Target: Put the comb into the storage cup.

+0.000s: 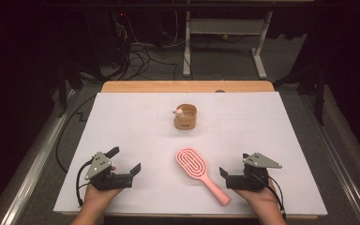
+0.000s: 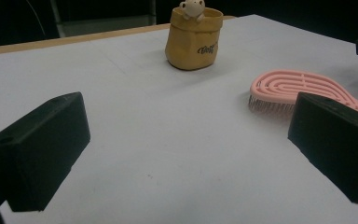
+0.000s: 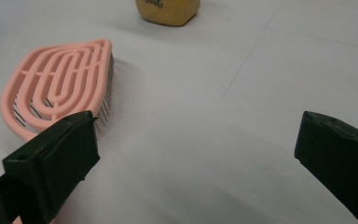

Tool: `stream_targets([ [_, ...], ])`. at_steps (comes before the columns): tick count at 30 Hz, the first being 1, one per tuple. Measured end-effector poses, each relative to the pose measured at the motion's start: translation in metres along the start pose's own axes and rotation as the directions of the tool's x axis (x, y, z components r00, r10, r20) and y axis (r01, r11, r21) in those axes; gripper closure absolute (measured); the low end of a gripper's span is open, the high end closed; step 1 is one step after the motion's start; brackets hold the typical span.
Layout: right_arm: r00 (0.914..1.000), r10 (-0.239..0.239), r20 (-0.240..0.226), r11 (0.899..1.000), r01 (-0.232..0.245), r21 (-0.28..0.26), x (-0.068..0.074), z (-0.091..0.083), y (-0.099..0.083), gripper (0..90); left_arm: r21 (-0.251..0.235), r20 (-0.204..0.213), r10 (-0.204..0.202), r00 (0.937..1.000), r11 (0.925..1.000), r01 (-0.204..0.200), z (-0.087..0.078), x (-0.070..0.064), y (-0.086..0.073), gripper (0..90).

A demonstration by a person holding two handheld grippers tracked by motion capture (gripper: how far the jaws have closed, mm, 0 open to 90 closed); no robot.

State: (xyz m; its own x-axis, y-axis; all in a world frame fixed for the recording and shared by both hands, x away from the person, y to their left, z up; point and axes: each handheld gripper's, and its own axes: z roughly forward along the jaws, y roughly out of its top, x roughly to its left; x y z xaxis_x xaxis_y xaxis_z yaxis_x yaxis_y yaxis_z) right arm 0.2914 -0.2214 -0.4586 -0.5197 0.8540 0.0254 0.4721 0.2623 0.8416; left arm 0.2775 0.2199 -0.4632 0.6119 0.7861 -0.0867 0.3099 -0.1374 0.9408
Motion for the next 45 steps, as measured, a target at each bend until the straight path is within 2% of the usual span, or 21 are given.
stream_targets([
  [10,0.9998,-0.002,-0.021,0.998,0.003,0.058,0.011,0.004,0.008,0.1,-0.002,0.023,0.006,0.9997,1.0,-0.006,0.002,-0.004,-0.001,0.0],
  [17,0.9996,-0.006,-0.027,0.997,0.008,0.082,0.019,0.002,0.016,0.1,-0.004,0.016,0.007,0.9998,1.0,-0.007,0.002,-0.003,-0.001,0.0],
  [21,0.9986,-0.044,-0.032,0.995,0.046,0.084,0.026,0.002,0.022,0.1,-0.018,0.015,0.001,0.9999,0.9998,0.0,0.002,-0.003,0.0,0.0],
  [30,0.9956,-0.082,-0.045,0.991,0.086,0.105,0.04,0.003,0.036,0.1,-0.019,0.011,-0.003,0.9999,0.9998,0.003,0.002,-0.003,-0.001,0.0],
  [39,0.9928,-0.106,-0.055,0.984,0.113,0.139,0.056,0.014,0.044,0.1,-0.023,0.011,-0.002,0.9999,0.9997,0.002,0.001,-0.002,-0.001,0.0],
  [44,0.9891,-0.138,-0.051,0.976,0.145,0.164,0.063,0.022,0.048,0.1,-0.017,0.017,-0.005,0.9998,0.9998,0.006,0.001,-0.002,-0.001,0.0],
  [45,0.9898,-0.133,-0.053,0.976,0.14,0.169,0.065,0.023,0.049,0.1,-0.017,0.017,-0.006,0.9998,0.9998,0.006,0.001,-0.002,-0.001,0.0],
])
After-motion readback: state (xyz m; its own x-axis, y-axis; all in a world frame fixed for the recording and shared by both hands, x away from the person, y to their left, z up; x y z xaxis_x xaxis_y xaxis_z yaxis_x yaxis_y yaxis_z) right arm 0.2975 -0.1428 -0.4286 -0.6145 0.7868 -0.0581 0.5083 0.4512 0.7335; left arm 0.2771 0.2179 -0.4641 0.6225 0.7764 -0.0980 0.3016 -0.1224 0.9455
